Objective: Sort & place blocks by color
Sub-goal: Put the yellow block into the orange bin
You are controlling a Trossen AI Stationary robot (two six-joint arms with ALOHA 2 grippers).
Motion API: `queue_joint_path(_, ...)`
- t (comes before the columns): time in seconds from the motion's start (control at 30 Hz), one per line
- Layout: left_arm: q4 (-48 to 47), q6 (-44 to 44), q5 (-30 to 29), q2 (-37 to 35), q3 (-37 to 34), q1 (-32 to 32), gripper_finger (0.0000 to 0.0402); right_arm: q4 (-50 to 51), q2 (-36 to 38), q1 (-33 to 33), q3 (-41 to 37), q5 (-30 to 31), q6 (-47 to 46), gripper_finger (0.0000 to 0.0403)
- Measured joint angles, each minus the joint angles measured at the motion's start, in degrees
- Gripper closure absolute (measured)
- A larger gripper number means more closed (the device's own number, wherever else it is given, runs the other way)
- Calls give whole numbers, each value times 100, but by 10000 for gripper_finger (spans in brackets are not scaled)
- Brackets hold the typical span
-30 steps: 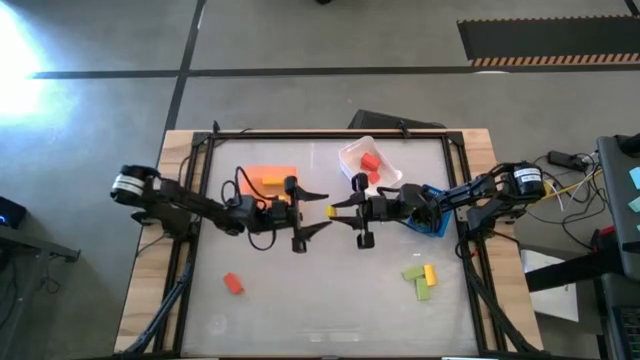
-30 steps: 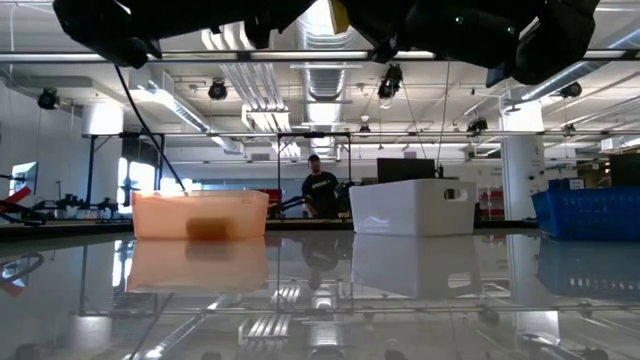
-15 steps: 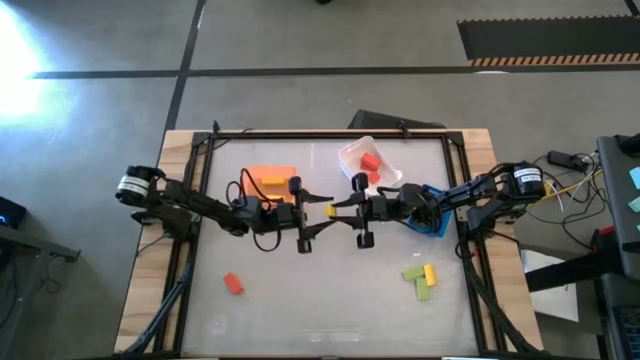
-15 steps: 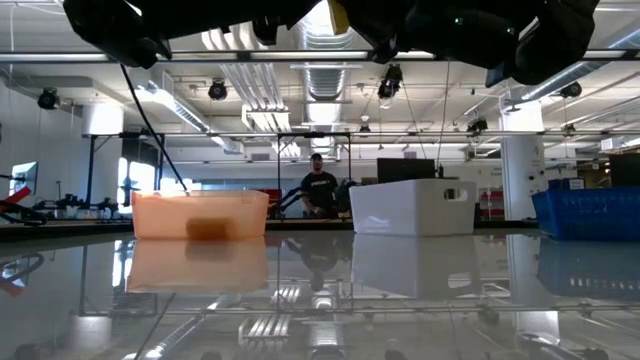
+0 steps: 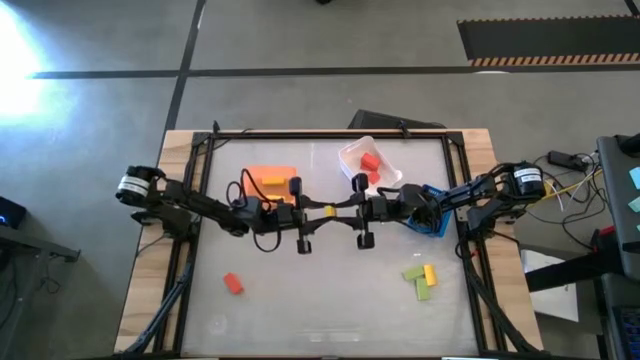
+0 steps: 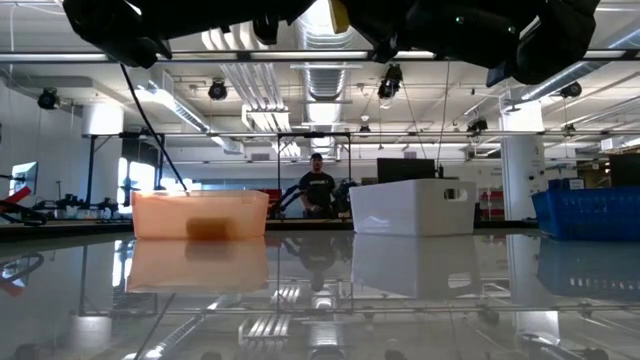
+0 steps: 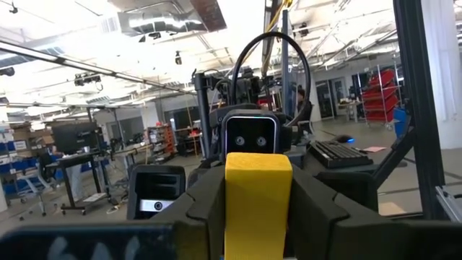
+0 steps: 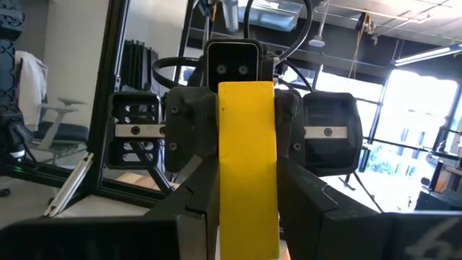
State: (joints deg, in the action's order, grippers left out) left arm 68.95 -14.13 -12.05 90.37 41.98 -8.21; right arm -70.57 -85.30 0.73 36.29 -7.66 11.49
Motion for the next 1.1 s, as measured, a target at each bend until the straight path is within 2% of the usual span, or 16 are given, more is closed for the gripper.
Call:
queue_joint_path(0.07,-46,8,0,-2,12,0,309,6,0,0,0,57,-3,294)
queue_joint_path(0.2,-92,40,-45,-4,28,7,309,17,0,-2,0,316,-63,215)
queue_joint_path(0.3,-101,59,-171,-4,24,-2,309,17,0,-2,0,341,-85,174)
queue_joint_path(0.4,-251,222,-429,-27,28,12,309,47,15,-2,0,373,-70,155)
queue_joint_path(0.53,-804,566,-664,-204,26,57,309,353,130,-4,0,549,4,152)
queue_joint_path(0.8,-3704,1410,-1083,-1061,318,236,309,1780,903,-2,0,1051,57,169)
queue_joint_path(0.97,-6178,2266,-1097,-1487,847,571,309,2981,1597,-2,0,1358,59,176)
queue_joint_path(1.1,-8132,2641,-1097,-1484,1479,895,309,3580,2043,-2,0,1410,55,177)
